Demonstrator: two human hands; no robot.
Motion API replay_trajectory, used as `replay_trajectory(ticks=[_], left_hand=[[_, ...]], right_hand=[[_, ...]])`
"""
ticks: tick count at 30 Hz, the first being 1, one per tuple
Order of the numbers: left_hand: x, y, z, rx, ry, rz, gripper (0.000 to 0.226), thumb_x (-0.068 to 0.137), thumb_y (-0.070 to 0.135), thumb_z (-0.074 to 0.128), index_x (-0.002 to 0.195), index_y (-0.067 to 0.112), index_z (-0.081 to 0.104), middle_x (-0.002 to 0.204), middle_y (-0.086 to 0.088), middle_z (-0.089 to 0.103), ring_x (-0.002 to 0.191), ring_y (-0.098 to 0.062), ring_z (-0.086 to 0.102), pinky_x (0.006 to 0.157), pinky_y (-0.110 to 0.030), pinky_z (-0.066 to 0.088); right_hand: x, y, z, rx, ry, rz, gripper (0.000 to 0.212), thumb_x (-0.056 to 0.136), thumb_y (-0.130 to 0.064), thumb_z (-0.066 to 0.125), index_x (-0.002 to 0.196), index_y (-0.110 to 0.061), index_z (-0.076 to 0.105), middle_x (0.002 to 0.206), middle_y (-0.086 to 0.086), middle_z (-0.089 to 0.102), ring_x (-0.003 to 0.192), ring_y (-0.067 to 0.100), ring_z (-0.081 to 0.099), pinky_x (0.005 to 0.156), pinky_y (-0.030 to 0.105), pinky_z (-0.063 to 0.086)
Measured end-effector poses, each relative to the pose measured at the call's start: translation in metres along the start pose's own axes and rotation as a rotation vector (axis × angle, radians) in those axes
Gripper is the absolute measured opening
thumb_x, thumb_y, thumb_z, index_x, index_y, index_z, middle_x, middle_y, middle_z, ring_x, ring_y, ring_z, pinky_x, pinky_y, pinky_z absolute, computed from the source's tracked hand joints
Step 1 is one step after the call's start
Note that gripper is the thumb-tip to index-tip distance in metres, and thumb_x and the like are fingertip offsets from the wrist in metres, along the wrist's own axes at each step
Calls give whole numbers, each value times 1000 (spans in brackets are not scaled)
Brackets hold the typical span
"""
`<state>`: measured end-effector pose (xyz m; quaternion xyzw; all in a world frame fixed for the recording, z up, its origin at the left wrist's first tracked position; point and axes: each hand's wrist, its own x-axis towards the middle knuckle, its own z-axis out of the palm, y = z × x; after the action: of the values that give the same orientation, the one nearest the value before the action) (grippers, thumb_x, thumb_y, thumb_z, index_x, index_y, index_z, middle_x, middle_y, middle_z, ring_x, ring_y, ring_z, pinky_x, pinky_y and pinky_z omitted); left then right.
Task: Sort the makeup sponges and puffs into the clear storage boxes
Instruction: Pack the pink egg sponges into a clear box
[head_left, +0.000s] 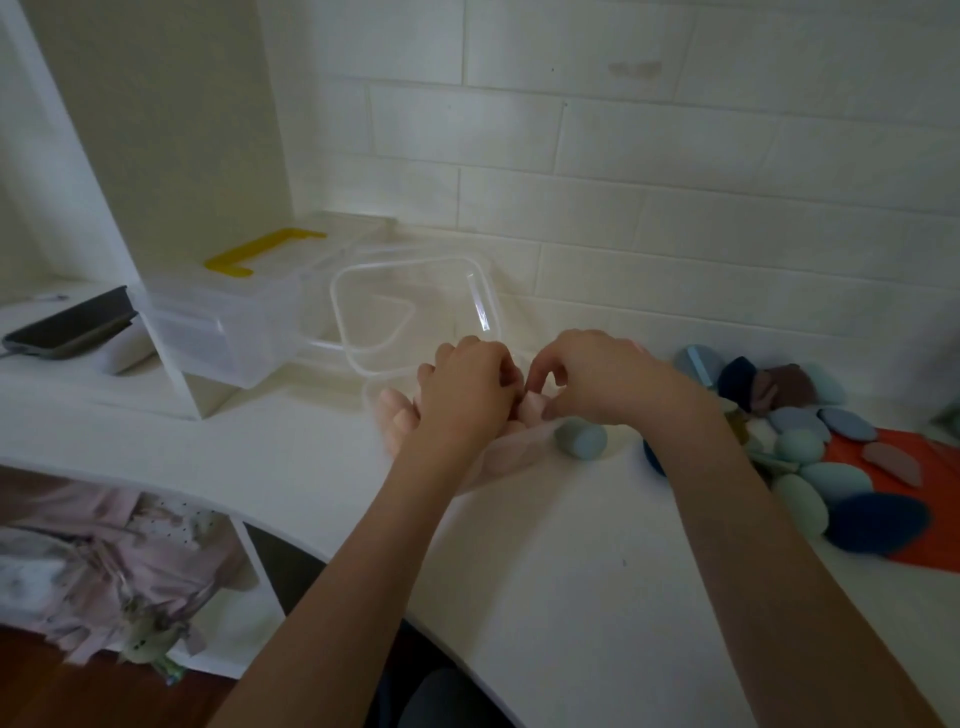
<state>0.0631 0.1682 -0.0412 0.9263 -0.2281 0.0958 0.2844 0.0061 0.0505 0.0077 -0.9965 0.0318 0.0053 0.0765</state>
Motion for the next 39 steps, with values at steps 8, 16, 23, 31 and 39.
replay_trajectory(ticks=[8,16,23,31,39], left_hand=[[-11,-3,-18,-145,-114,112,5,81,30,55,83,26,57,71,15,61,73,-1,54,83,-33,32],[-14,-10,-25,-138,-356,190,15,87,33,54,72,32,51,72,11,58,73,-9,53,73,-30,36],[-14,-19,-25,-240,-417,202,14,80,34,65,86,26,55,81,10,61,74,-10,55,71,-27,44],[-13,-23,-17,-247,-337,203,11,74,26,67,83,29,62,76,15,62,71,-1,56,71,-23,42],[-14,-20,-18,-223,-317,195,13,77,24,64,77,37,63,72,17,62,70,4,55,74,-23,38]], right_hand=[[-3,10,-6,137,-109,36,27,79,-36,67,104,-29,65,93,-9,60,78,5,53,61,20,39],[-5,7,-6,76,-82,-5,18,78,-29,73,89,-34,61,80,-14,46,68,2,44,56,18,31],[-6,-5,-1,-41,-42,-1,17,77,-23,74,77,-30,59,71,-12,44,63,0,42,54,19,28],[1,-13,11,-106,-33,29,21,76,-19,67,60,-27,56,80,-5,58,79,20,58,60,25,38],[-13,-12,-13,-67,23,114,26,84,-6,59,82,-30,69,99,1,56,90,19,56,82,34,49]])
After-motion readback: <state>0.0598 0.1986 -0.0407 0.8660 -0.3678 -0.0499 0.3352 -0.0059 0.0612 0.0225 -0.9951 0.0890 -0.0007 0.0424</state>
